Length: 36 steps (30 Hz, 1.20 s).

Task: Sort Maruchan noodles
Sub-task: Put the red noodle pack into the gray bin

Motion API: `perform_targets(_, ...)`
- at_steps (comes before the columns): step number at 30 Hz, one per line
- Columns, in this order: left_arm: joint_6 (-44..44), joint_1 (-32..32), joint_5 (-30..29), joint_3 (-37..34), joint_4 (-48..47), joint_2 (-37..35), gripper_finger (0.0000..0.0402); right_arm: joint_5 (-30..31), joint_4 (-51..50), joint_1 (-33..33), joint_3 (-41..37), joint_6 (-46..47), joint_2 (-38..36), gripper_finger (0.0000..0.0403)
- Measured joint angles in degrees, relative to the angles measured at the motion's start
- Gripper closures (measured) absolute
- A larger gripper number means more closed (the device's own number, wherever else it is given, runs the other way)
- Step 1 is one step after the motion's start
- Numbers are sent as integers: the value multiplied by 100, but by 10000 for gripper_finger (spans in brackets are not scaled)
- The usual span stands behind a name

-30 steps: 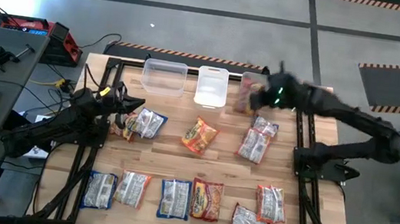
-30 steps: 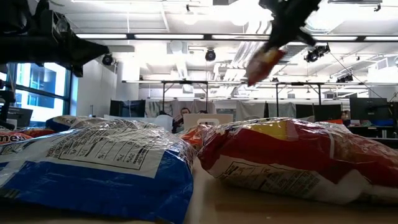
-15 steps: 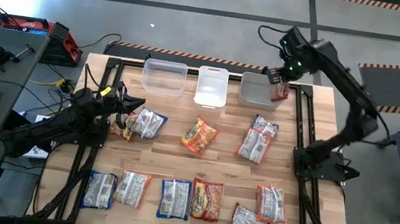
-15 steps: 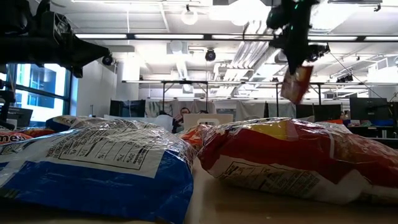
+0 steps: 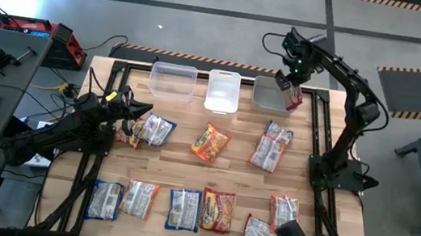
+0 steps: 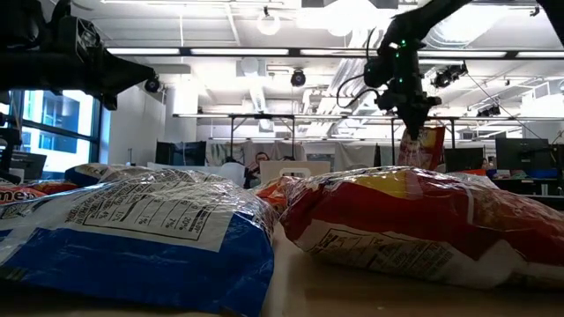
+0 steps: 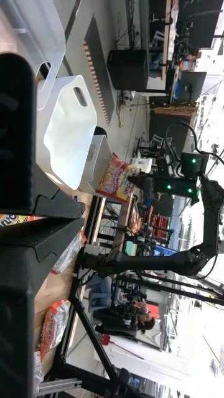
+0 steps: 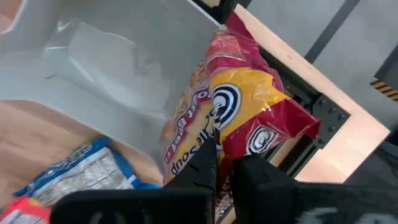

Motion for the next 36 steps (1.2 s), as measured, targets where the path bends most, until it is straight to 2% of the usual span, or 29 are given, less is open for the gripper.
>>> perform_targets(12, -5, 0, 1, 0, -2, 0, 401, -29, -45, 13, 0, 331, 40, 398)
perform_targets(19, -13, 0, 1, -1, -2, 0, 401, -139, -717, 15, -4, 362, 40, 398)
perform_targets(36, -19, -1, 1, -2, 0, -2, 401, -502, -516, 7, -4, 354, 103, 399)
